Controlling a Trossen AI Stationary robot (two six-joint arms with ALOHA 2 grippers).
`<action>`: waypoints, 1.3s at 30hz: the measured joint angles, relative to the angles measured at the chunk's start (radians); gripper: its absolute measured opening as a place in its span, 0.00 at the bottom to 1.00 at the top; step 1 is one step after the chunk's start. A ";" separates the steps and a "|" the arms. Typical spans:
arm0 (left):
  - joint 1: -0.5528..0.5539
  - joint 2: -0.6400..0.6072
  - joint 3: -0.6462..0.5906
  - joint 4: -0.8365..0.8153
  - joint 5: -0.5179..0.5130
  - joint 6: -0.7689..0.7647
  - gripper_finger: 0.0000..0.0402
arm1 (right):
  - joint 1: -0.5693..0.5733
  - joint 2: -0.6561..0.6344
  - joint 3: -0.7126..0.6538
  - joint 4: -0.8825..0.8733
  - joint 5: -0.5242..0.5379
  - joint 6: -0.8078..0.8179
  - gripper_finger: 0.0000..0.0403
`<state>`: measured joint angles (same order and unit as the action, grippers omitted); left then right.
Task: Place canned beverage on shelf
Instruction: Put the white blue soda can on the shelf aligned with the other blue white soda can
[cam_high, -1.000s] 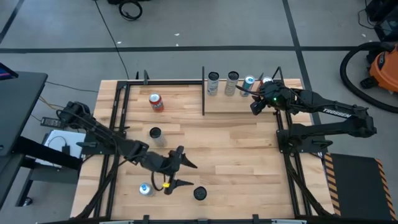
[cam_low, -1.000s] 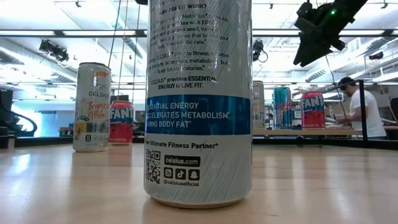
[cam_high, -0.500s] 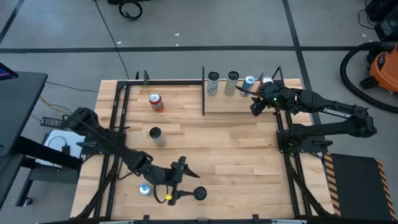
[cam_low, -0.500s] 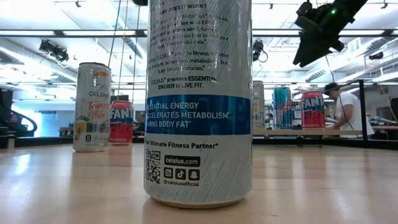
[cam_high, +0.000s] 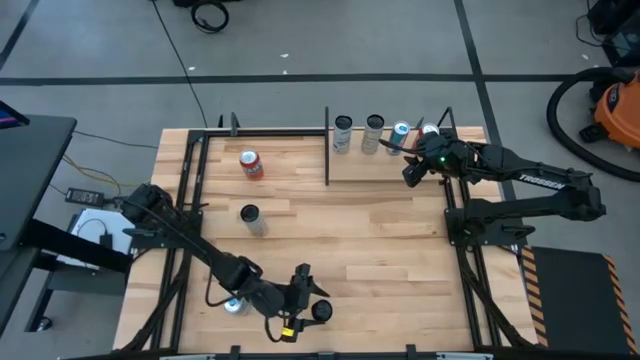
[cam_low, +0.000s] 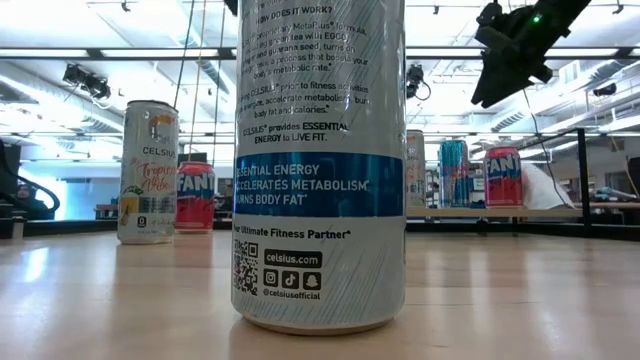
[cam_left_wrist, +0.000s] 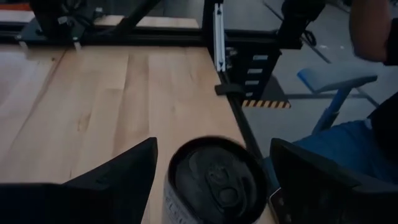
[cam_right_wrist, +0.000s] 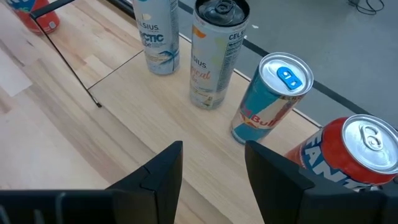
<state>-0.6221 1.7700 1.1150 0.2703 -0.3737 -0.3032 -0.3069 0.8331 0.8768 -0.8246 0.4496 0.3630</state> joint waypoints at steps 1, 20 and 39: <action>0.002 0.000 0.002 0.001 0.000 0.000 0.78 | 0.000 0.000 0.000 0.000 -0.001 0.000 0.45; 0.001 -0.004 0.003 -0.086 0.011 -0.114 0.78 | 0.000 0.000 0.000 0.000 -0.006 -0.011 0.45; 0.019 -0.027 0.002 -0.160 0.042 -0.103 0.78 | 0.000 0.000 0.000 0.000 -0.006 0.003 0.45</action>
<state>-0.6029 1.7425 1.1173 0.1104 -0.3319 -0.4066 -0.3069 0.8330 0.8768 -0.8242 0.4435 0.3664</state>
